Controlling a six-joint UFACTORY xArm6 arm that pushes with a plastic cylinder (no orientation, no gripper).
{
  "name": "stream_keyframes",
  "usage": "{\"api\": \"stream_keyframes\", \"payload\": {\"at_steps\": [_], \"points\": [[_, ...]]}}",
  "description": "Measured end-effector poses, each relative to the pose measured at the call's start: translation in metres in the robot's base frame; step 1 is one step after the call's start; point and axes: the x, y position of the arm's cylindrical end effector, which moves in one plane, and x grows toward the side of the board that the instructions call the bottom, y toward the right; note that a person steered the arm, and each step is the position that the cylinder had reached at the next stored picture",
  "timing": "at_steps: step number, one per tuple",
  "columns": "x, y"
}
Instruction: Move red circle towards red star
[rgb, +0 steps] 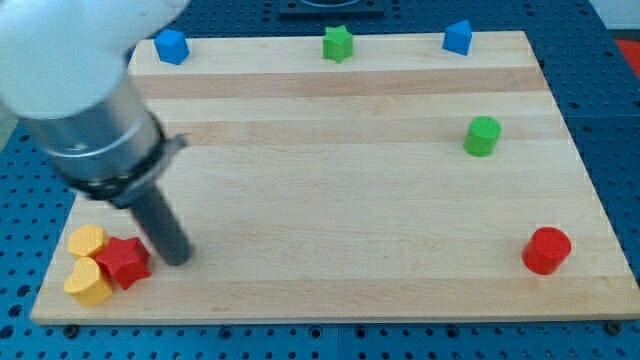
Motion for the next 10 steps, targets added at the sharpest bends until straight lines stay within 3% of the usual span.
{"api": "stream_keyframes", "payload": {"at_steps": [3,4,5,7,10], "points": [[-0.059,0.286],[-0.066,0.388],[-0.044,0.478],[-0.002,0.481],[0.013,0.316]]}}
